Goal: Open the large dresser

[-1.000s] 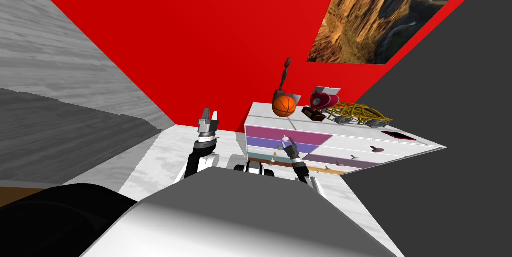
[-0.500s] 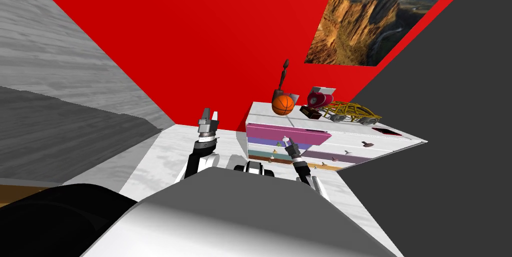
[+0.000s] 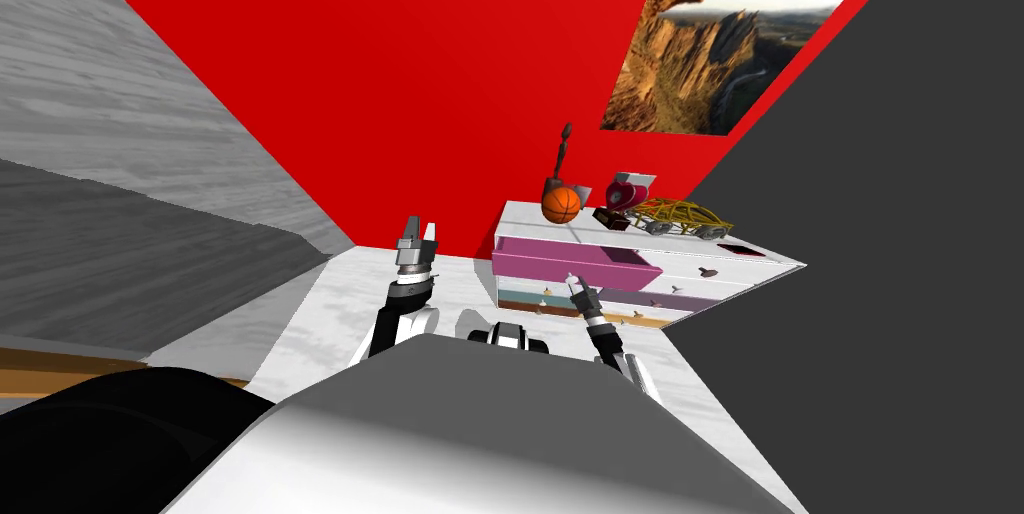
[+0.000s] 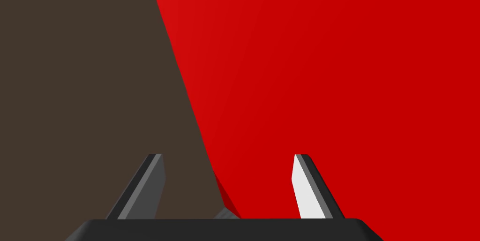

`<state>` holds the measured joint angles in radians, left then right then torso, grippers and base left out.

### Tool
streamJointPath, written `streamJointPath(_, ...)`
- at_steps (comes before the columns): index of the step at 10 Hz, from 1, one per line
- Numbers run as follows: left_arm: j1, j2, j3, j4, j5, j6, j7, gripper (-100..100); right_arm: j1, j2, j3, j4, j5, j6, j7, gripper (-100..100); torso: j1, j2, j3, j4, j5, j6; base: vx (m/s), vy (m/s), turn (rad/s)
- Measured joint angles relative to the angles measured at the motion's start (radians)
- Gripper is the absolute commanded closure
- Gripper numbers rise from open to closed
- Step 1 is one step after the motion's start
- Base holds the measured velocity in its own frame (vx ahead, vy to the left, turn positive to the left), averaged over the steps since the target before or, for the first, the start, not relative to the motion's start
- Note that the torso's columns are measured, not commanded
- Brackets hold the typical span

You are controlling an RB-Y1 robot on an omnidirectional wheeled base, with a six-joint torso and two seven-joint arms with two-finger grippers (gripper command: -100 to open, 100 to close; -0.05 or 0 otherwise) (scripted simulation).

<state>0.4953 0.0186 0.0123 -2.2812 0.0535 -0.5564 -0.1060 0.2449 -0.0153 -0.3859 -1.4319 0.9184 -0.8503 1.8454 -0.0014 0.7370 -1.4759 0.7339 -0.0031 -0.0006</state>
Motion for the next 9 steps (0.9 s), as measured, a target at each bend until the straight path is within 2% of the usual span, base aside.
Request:
streamJointPath(3, 0.000, 0.000, 0.000, 0.000, 0.000, 0.000, 0.000, 0, 0.010, -0.003, 0.001, 0.001, 0.000, -0.006, -0.003, 100, 0.001, -0.008, -0.005, 0.000, 0.001, -0.001, -0.127, 0.001, 0.010)
streamJointPath(6, 0.000, 0.000, 0.000, 0.000, 0.000, 0.000, 0.000, 0, -0.047, -0.036, 0.011, 0.058, -0.053, 0.021, 0.032, 100, 0.000, 0.000, 0.000, 0.001, 0.000, 0.000, -0.167, -0.007, 0.079)
streamJointPath(9, 0.000, 0.000, 0.000, 0.000, 0.000, 0.000, 0.000, 0, -0.109, -0.067, 0.022, 0.134, -0.110, 0.050, 0.081, 100, 0.001, -0.004, -0.002, 0.000, 0.000, -0.001, -0.159, 0.000, 0.068)
